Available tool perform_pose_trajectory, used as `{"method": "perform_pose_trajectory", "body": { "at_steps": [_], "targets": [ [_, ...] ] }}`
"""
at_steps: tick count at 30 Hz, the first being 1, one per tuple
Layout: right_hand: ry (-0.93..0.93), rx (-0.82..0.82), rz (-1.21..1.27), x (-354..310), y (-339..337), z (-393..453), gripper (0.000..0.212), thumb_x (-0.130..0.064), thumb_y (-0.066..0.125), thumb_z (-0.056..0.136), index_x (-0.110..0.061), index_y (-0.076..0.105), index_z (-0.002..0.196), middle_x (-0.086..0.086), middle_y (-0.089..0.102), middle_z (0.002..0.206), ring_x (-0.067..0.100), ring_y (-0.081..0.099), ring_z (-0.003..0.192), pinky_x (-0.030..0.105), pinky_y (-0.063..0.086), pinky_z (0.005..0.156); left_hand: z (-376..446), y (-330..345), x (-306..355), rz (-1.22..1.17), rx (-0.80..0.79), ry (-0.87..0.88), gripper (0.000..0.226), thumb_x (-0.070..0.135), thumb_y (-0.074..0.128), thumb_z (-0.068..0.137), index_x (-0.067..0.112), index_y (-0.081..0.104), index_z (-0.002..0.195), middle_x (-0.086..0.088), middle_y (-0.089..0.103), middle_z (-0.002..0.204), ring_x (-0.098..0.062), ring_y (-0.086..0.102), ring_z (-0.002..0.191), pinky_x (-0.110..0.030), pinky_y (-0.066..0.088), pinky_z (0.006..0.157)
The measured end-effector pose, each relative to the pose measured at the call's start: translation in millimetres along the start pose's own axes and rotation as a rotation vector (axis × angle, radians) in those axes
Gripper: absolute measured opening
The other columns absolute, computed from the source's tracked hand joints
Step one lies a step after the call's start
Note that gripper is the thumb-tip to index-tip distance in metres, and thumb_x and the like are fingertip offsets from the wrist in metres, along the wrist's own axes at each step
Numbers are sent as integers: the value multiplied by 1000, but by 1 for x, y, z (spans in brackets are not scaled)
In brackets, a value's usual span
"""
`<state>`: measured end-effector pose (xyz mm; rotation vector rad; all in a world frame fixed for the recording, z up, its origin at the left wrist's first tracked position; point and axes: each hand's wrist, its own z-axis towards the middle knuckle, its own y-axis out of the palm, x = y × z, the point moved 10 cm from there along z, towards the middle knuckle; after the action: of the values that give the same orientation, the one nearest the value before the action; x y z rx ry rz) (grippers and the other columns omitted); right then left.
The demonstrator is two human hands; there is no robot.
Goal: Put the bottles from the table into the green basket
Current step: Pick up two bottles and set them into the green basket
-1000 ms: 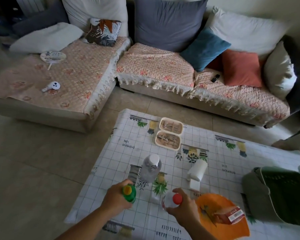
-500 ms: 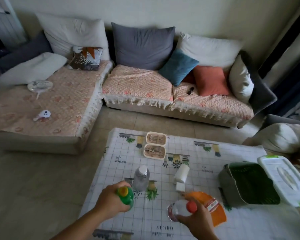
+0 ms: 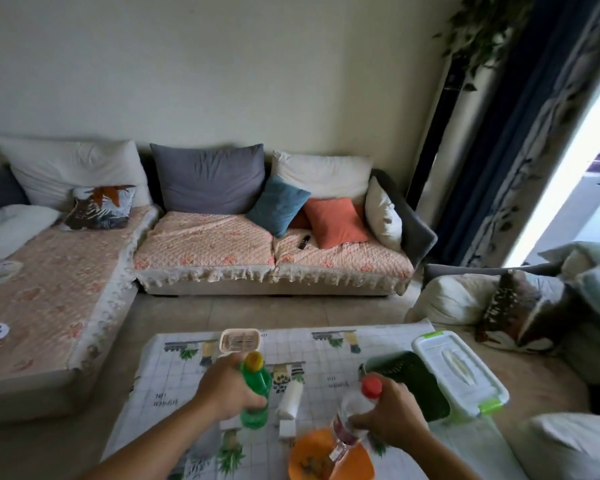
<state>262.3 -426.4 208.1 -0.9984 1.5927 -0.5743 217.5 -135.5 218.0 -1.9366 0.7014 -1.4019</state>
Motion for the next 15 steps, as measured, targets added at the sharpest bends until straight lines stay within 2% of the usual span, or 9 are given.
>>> {"method": "perform_pose_trajectory", "body": {
  "at_steps": [3, 5, 7, 8, 12, 15],
  "targets": [
    [-8, 32, -19, 29, -45, 4, 49, -35, 88, 50, -35, 61, 91, -13, 63, 80, 0, 58, 72, 14, 47, 62, 7, 23, 53, -3, 39, -9, 48, 38, 90, 50, 27, 62, 88, 5, 69, 87, -10, 64, 79, -30, 57, 74],
    [-18, 37, -18, 48, -72, 8, 51, -36, 88, 51, -34, 62, 95, -10, 65, 85, 3, 60, 75, 20, 55, 70, 13, 40, 89, -7, 57, -2, 50, 41, 90, 48, 27, 59, 84, 5, 68, 88, -11, 63, 79, -28, 54, 69],
    [-40, 36, -30, 66, -97, 13, 50, -35, 87, 53, -34, 61, 95, -8, 66, 89, 5, 61, 80, 24, 55, 76, 18, 59, 125, 4, 58, 6, 47, 39, 89, 50, 29, 54, 79, 4, 66, 86, -12, 60, 78, -25, 51, 62],
    [-48, 41, -34, 75, -110, 17, 48, -35, 87, 53, -34, 60, 93, -8, 67, 90, 6, 61, 82, 25, 55, 77, 21, 69, 141, -10, 56, 14, 47, 40, 90, 49, 29, 54, 78, 3, 68, 87, -13, 62, 78, -27, 54, 65],
    [-68, 78, -26, 108, -154, 32, 41, -35, 85, 54, -37, 58, 84, -11, 62, 81, 7, 58, 78, 18, 46, 65, 37, 109, 194, -30, 25, 55, 52, 40, 89, 46, 32, 57, 87, 5, 66, 87, -15, 64, 80, -25, 49, 66],
    [-61, 77, -1, 132, -170, 50, 40, -37, 84, 49, -40, 50, 70, -13, 61, 75, 8, 57, 74, 23, 48, 63, 54, 133, 228, -52, -3, 96, 55, 36, 89, 48, 33, 53, 90, 5, 67, 85, -12, 65, 77, -25, 51, 65]
  ]
}}
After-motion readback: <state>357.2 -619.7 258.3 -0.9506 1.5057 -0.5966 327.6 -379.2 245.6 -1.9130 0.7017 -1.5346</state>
